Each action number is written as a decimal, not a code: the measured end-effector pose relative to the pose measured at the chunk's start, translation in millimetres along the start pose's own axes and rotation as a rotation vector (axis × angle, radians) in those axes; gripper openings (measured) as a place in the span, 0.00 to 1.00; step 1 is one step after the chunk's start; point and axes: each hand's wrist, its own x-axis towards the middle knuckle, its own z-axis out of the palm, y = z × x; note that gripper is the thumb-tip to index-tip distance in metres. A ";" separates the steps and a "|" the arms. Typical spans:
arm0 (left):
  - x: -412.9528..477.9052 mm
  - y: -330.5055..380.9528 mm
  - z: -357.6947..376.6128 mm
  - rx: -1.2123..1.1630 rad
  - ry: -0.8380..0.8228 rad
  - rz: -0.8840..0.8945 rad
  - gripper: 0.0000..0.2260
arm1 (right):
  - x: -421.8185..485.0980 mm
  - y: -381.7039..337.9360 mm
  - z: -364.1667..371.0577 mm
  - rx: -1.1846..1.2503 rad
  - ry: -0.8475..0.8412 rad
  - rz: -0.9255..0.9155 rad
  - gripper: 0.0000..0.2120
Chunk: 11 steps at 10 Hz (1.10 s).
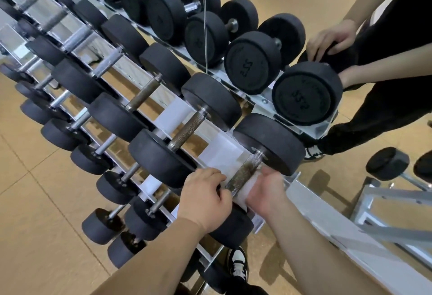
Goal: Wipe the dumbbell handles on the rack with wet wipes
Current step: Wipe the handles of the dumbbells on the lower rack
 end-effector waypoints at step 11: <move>0.5 -0.6 0.0 -0.018 0.003 0.019 0.22 | -9.1 -7.3 0.6 -0.214 -0.255 -0.066 0.29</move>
